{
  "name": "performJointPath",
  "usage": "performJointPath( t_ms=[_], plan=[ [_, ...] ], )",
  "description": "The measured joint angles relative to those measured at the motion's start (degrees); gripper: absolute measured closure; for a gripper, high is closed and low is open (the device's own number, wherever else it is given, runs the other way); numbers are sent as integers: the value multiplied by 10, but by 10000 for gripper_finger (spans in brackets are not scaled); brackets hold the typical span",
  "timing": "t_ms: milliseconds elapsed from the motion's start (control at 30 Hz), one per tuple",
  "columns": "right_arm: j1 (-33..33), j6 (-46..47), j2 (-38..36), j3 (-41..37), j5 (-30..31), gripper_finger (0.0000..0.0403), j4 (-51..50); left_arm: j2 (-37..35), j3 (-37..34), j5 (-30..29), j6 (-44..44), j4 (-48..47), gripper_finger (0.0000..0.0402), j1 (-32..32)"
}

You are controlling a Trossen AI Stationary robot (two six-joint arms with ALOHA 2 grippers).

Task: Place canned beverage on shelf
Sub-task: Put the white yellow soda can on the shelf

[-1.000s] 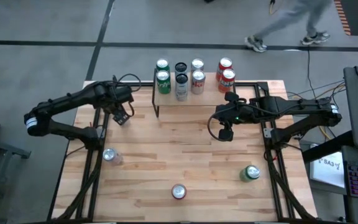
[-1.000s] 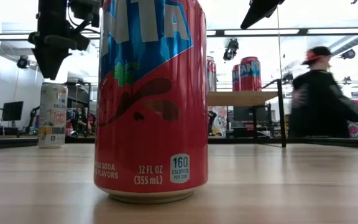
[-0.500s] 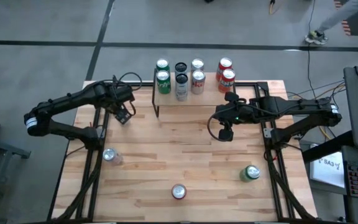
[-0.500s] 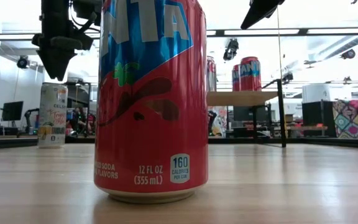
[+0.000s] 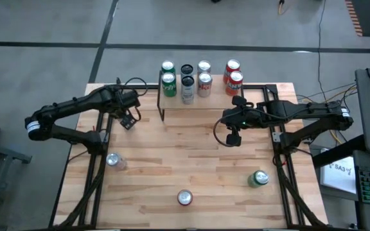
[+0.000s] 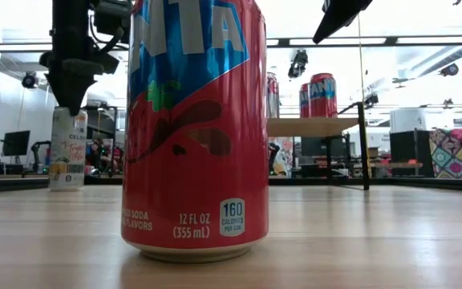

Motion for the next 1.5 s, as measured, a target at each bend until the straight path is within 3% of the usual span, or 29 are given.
performJointPath(
  t_ms=[500, 767, 933, 1233, 1500],
  plan=[
    [0, -1, 0, 0, 0, 394, 1, 1, -88, 3, 15, 117, 104, 0],
    [0, -1, 0, 0, 0, 394, 2, 4, -88, 2, 31, 130, 157, 0],
    [0, -10, 0, 0, 0, 394, 2, 3, -88, 1, 38, 130, 157, 0],
    [0, -8, -3, -21, 0, 394, 3, 0, -33, 3, 59, 125, 157, -25],
    [9, 5, -25, -75, -14, 394, 55, -2, 48, 17, 66, 121, 157, -112]
  ],
)
